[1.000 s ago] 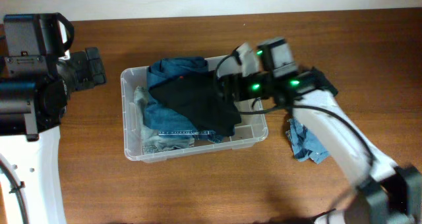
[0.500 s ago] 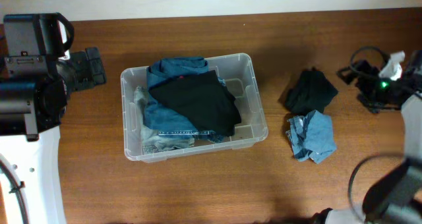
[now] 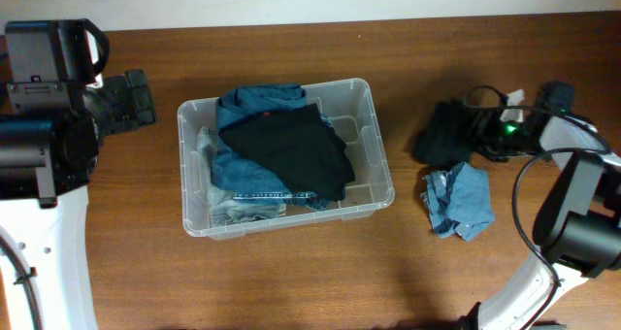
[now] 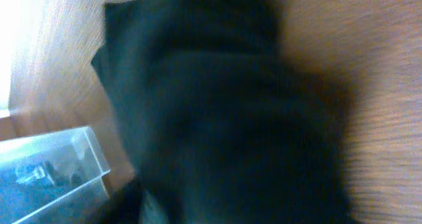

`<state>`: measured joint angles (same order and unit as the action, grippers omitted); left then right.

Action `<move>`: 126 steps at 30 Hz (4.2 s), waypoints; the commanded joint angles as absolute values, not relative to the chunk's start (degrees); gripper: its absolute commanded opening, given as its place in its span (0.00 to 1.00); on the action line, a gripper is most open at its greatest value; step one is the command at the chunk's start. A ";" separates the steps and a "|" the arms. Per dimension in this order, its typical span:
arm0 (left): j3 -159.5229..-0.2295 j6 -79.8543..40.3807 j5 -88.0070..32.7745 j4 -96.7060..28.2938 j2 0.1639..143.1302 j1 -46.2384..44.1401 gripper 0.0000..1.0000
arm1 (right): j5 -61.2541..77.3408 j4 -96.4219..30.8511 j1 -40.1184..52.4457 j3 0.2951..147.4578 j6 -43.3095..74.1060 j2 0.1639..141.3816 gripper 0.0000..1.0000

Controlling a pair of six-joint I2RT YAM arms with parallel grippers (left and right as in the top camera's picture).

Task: Pack container
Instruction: 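Grasp the second black garment with the right gripper and lift, then place the second black garment into the bin with the right gripper, then grasp the light-blue denim item with the right gripper, then lower the light-blue denim item into the bin and release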

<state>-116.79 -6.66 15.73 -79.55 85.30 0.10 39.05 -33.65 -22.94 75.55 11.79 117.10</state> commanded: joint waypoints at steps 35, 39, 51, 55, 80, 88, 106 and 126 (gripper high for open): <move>-116.73 -6.42 16.32 -79.40 85.43 0.27 0.99 | 53.84 -11.99 33.58 76.93 17.50 105.36 0.04; -116.73 -6.42 16.32 -79.40 85.43 0.27 0.99 | 54.35 -12.19 35.81 76.93 20.29 111.39 0.04; -116.73 -6.39 16.32 -79.40 85.43 0.27 0.99 | 40.21 -21.82 34.68 76.97 20.10 104.12 0.67; -116.73 -6.42 16.32 -79.40 85.43 0.27 1.00 | 38.83 -29.19 29.21 76.97 19.51 90.28 0.74; -116.73 -6.42 16.32 -79.40 85.43 0.27 0.99 | 37.04 -38.59 -27.73 51.75 13.93 103.13 0.96; -116.73 -6.42 16.32 -79.40 85.43 0.27 1.00 | 42.30 -36.03 -25.87 48.14 13.96 98.76 0.09; -116.73 -6.42 16.29 -79.40 85.43 0.27 0.99 | 61.69 -11.68 3.99 63.88 38.52 65.41 0.04; -116.73 -6.42 16.29 -79.40 85.43 0.27 0.99 | 32.49 -8.25 27.66 64.03 31.86 108.60 0.38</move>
